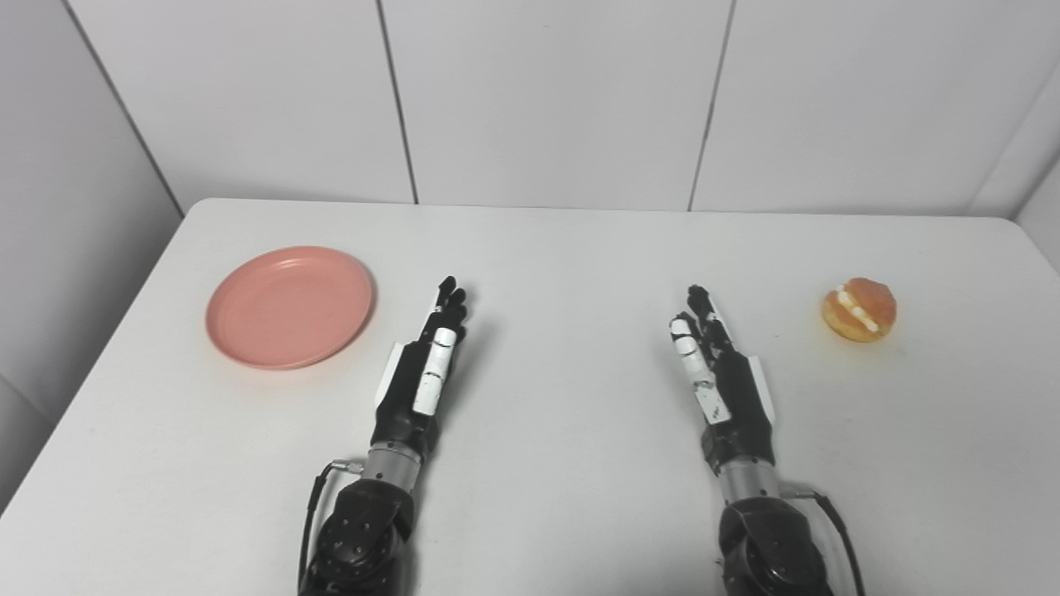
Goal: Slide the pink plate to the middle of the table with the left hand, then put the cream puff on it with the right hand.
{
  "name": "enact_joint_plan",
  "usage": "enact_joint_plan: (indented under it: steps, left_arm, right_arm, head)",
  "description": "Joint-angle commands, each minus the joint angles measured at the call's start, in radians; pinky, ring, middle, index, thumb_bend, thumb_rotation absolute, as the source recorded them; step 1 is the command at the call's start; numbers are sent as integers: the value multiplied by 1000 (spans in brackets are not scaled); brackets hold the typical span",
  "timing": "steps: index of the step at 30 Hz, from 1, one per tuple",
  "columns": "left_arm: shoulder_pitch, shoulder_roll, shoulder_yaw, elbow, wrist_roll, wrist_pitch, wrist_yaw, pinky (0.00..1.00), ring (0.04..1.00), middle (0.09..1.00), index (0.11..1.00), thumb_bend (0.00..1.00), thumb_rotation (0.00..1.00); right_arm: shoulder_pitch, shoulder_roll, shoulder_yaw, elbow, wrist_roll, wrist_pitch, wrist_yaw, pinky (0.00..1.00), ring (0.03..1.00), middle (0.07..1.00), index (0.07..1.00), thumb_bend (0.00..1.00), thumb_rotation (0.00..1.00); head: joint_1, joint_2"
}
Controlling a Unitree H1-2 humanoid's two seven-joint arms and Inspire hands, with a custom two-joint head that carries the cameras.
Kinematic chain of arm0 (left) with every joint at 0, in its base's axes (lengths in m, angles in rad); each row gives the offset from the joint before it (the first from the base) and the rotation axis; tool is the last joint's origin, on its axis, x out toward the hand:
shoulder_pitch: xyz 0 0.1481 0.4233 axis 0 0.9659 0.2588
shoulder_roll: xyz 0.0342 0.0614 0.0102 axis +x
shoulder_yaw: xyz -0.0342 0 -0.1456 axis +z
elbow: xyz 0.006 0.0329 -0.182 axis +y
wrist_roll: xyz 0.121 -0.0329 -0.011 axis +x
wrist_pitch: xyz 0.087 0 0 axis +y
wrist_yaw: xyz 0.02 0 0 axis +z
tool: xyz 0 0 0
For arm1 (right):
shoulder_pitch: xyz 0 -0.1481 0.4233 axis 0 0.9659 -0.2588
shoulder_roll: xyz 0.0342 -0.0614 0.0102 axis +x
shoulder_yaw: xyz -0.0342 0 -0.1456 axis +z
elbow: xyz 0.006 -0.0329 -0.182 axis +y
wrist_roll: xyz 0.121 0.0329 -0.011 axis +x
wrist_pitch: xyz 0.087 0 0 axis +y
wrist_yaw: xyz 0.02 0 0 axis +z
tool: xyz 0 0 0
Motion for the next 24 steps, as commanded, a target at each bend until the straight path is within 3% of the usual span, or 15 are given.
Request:
enact_joint_plan:
  steps: [1,8,18,21,24]
  left_arm:
    - [19,-39,-15,65,16,-68,22,1000,1000,1000,1000,659,1000]
    - [-2,-88,-8,109,2,-86,47,1000,1000,1000,1000,556,1000]
    - [-35,-81,11,179,17,-169,60,1000,1000,1000,1000,587,1000]
    - [-51,-75,21,177,22,-159,75,1000,1000,1000,1000,588,1000]
    - [-72,-74,47,189,23,-204,111,996,991,999,1000,621,1000]
  right_arm:
    - [24,-42,-10,10,22,-72,43,976,970,994,986,534,802]
    - [9,-73,-31,86,88,-121,98,1000,999,1000,1000,564,873]
    - [-6,-83,-38,133,109,-162,127,1000,1000,1000,1000,566,880]
    - [-13,-83,-37,149,107,-169,130,1000,1000,1000,1000,582,868]
    - [-20,-82,-38,163,108,-172,130,1000,1000,1000,1000,566,862]
  head:
    - [36,-13]
    - [86,-40]
    - [104,-54]
    - [103,-66]
    - [104,-75]
